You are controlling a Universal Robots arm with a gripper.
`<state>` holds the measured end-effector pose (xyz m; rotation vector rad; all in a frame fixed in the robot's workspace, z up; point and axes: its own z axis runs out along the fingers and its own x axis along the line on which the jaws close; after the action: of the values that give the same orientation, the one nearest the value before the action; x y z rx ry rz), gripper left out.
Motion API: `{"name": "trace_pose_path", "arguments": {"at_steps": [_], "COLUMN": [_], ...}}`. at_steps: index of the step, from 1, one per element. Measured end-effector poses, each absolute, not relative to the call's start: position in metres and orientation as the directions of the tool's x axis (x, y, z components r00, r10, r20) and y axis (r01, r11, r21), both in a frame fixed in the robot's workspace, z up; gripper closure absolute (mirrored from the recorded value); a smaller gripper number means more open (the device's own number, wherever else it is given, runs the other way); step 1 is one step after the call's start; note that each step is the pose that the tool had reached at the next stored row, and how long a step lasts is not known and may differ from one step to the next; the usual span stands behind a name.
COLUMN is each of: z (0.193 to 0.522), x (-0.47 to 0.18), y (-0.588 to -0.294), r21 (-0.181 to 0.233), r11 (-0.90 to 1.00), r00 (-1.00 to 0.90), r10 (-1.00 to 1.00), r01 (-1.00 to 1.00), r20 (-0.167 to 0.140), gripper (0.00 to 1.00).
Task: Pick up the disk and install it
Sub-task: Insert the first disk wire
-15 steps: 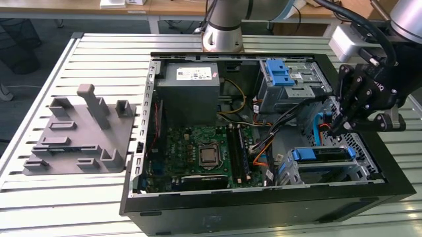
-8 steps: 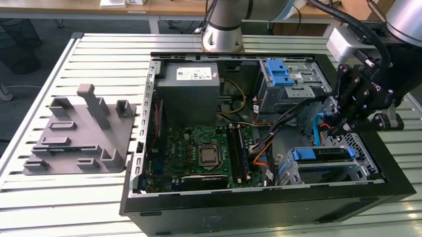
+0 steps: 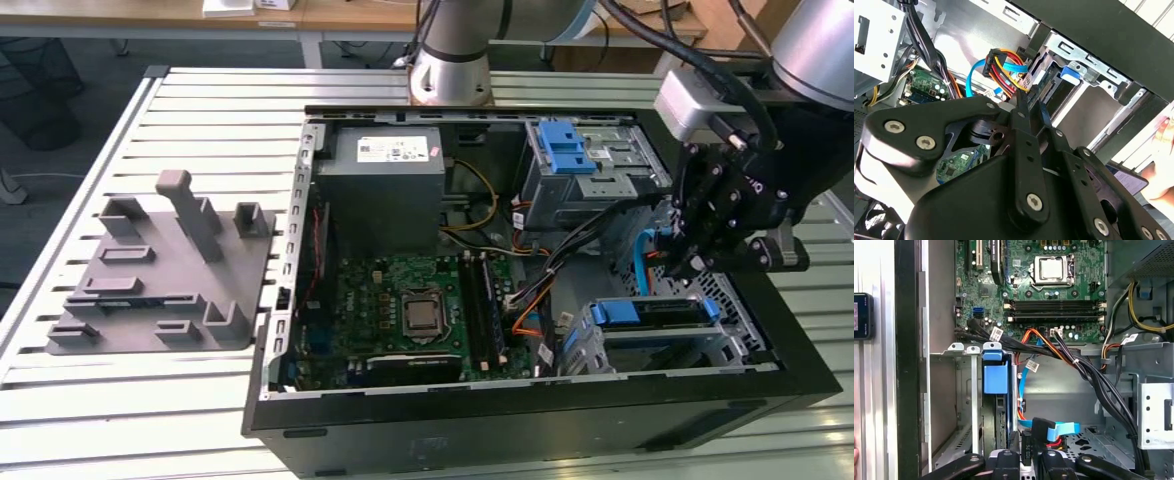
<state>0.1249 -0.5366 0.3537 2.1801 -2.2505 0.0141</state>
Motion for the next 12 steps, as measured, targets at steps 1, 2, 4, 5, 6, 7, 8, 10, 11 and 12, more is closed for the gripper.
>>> {"name": "trace_pose_path", "arguments": {"at_steps": [1, 2, 4, 5, 6, 7, 8, 10, 11, 12], "z": [0.3531, 0.3528, 0.3520, 0.3518, 0.3517, 0.3516, 0.3515, 0.3514, 0.3515, 0.3515], "x": [0.1249, 0.1249, 0.1249, 0.1249, 0.1249, 0.1249, 0.1253, 0.1277, 0.1293, 0.1306], "y": [-0.5365, -0.5365, -0.5366, -0.5366, -0.5366, -0.5366, -0.5366, -0.5366, -0.5366, -0.5366], "r21": [-0.002, -0.003, -0.004, -0.004, -0.004, -0.004, -0.004, -0.005, -0.005, -0.005], "r11": [0.032, 0.032, 0.032, 0.032, 0.032, 0.032, 0.032, 0.032, 0.032, 0.032], "r00": [-0.032, -0.032, -0.032, -0.032, -0.032, -0.032, -0.032, -0.032, -0.032, -0.032], "r10": [-0.999, -0.999, -0.999, -0.999, -0.999, -0.999, -0.999, -0.999, -0.999, -0.999], "r01": [-0.999, -0.999, -0.999, -0.999, -0.999, -0.999, -0.999, -0.999, -0.999, -0.999], "r20": [0.012, 0.012, 0.012, 0.012, 0.012, 0.012, 0.012, 0.012, 0.012, 0.012], "gripper": [0.75, 0.75, 0.75, 0.75, 0.75, 0.76, 0.76, 0.83, 0.84, 0.84]}}
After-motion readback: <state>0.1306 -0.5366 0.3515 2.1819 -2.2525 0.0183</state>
